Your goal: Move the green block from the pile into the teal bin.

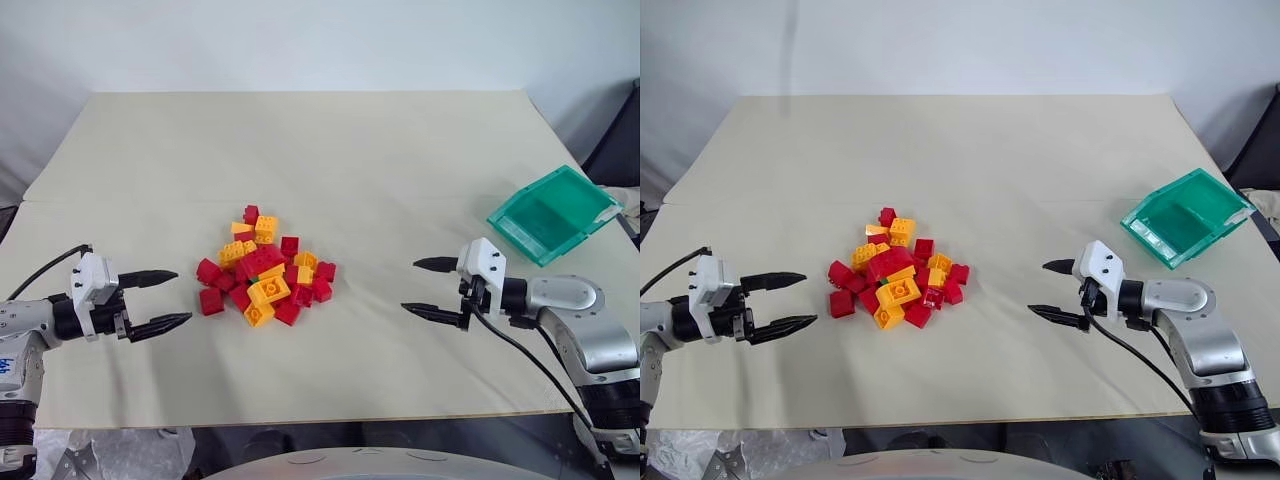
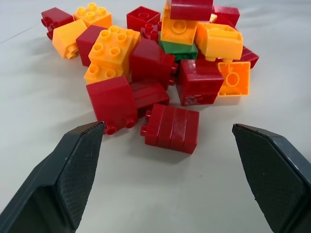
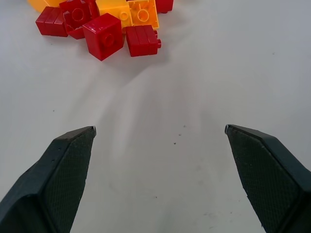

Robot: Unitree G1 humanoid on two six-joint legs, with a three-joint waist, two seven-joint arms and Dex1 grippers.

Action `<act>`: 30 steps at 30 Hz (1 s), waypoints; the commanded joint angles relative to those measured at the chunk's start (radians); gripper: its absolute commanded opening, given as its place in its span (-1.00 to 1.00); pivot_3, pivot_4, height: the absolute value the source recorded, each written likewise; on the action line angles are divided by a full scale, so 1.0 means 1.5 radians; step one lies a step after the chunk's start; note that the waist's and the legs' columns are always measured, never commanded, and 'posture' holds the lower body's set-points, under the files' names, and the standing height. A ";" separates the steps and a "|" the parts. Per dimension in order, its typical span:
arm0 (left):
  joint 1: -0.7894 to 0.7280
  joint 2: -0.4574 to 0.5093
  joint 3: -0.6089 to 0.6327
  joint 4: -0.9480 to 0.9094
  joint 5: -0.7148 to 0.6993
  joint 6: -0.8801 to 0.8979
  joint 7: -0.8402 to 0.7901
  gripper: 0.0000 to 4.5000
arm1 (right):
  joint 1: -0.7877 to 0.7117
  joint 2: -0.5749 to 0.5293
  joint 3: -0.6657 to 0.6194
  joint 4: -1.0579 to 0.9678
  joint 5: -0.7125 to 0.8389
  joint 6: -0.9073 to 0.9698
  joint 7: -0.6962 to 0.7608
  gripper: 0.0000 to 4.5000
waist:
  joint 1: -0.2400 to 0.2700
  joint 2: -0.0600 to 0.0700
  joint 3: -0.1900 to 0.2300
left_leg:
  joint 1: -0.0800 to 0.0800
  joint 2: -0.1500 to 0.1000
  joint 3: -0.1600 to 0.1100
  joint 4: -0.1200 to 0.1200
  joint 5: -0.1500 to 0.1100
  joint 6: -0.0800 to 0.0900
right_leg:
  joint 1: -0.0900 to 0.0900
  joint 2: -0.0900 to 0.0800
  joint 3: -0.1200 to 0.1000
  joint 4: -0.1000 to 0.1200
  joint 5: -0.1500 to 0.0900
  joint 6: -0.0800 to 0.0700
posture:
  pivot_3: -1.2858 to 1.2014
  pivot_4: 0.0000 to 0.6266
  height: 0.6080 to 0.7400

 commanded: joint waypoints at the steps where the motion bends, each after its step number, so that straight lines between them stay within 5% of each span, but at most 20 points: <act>1: -0.016 0.007 0.016 -0.015 -0.020 0.001 -0.008 1.00 | -0.017 0.007 -0.017 -0.019 0.016 -0.003 -0.005 0.99 | 0.000 0.000 0.000 | 0.000 0.000 0.000 0.001 0.000 0.000 | 0.000 0.000 0.000 0.000 0.000 0.000 | 0.03 -0.52 1.00; 8: -0.024 0.005 0.016 -0.052 -0.043 0.090 0.021 1.00 | -0.026 0.009 -0.018 -0.016 0.015 -0.002 -0.007 0.99 | 0.000 0.000 0.000 | 0.000 0.000 0.000 0.004 -0.001 0.001 | 0.000 0.000 0.001 0.002 0.000 0.000 | 0.03 -0.52 1.00; 24: -0.030 -0.015 0.016 -0.110 -0.040 0.084 0.082 1.00 | -0.013 0.013 -0.020 -0.122 0.060 0.062 -0.027 0.99 | 0.000 0.000 0.000 | 0.000 0.000 0.000 0.004 -0.001 0.000 | 0.000 0.000 0.001 0.002 0.000 0.000 | 0.03 -0.52 1.00; 27: -0.024 -0.016 0.021 -0.121 -0.049 0.085 0.069 1.00 | -0.026 0.003 0.006 -0.211 0.074 0.192 -0.085 0.75 | 0.000 0.000 0.000 | 0.000 0.000 0.000 0.004 -0.001 0.000 | 0.000 0.000 0.001 0.003 0.000 0.000 | 0.03 -0.52 1.00; 30: -0.019 -0.019 0.031 -0.121 -0.051 0.063 0.062 1.00 | -0.057 0.021 0.026 -0.261 0.097 0.304 -0.139 0.75 | -0.003 0.000 0.000 | 0.000 0.001 0.000 0.004 -0.001 0.000 | 0.000 0.000 0.001 0.003 0.000 0.000 | 0.03 -0.52 1.00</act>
